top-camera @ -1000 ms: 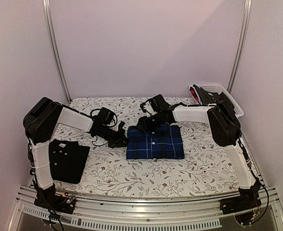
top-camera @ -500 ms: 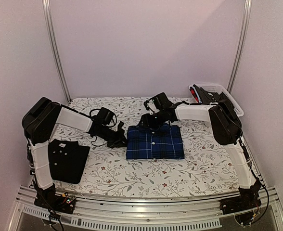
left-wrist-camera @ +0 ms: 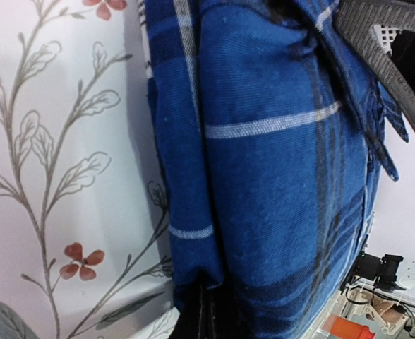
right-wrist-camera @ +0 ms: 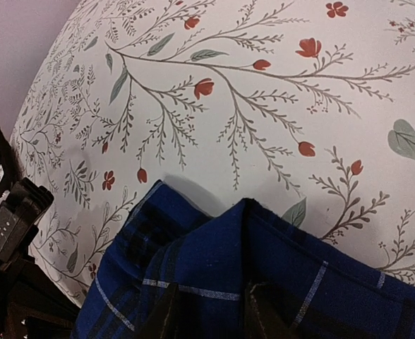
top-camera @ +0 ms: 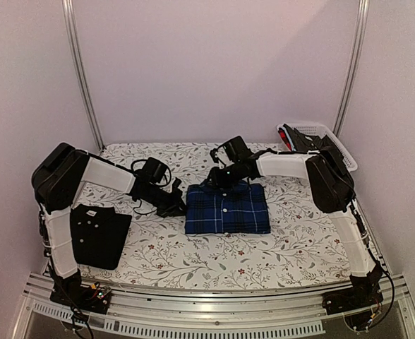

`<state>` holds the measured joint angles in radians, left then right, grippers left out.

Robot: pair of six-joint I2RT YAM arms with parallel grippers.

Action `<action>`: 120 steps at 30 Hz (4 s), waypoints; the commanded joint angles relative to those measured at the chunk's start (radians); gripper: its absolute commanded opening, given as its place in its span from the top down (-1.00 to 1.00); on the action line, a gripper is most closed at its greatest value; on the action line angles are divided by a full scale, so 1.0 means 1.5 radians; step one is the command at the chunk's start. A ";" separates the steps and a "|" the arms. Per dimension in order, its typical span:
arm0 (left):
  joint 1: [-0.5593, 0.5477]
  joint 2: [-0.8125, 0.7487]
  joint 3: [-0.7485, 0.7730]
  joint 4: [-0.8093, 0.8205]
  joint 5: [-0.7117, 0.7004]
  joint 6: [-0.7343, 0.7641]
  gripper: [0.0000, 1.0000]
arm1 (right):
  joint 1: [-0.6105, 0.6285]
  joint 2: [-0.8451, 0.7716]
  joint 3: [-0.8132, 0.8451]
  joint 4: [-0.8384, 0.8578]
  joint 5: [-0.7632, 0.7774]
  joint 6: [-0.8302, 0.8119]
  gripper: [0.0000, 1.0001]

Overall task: Fold and stack the long sleeve shirts
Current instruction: Adjust the square-folded shirt at the center of the board, then smooth out the square-folded shirt at the center of the board, then move the square-folded shirt to the center of the board.

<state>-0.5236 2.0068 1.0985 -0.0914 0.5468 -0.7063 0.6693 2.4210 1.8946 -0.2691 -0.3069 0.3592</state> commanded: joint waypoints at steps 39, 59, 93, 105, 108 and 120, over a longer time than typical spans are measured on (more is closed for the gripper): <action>-0.051 -0.080 -0.044 -0.068 -0.020 0.019 0.94 | 0.022 -0.070 -0.018 0.064 0.048 0.034 0.81; -0.037 -0.220 -0.070 -0.026 -0.090 -0.045 0.46 | 0.003 -0.211 -0.185 0.006 0.081 -0.028 0.11; 0.021 -0.380 -0.148 -0.183 -0.358 -0.034 0.20 | 0.158 -0.285 -0.310 -0.056 0.364 -0.007 -0.75; 0.138 -0.636 -0.350 -0.265 -0.428 -0.104 -0.56 | 0.175 -0.201 -0.299 -0.069 0.371 -0.006 -0.96; 0.176 -0.654 -0.383 -0.244 -0.387 -0.105 -0.72 | 0.175 -0.196 -0.322 -0.069 0.385 0.008 -0.96; 0.232 -0.606 -0.439 -0.153 -0.304 -0.078 -0.99 | 0.169 -0.230 -0.445 -0.048 0.411 0.066 -0.98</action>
<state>-0.1875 1.0698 0.4603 -0.3882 0.0418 -0.8406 0.9360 2.0686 1.3132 -0.2314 0.2882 0.4034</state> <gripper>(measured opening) 0.996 0.989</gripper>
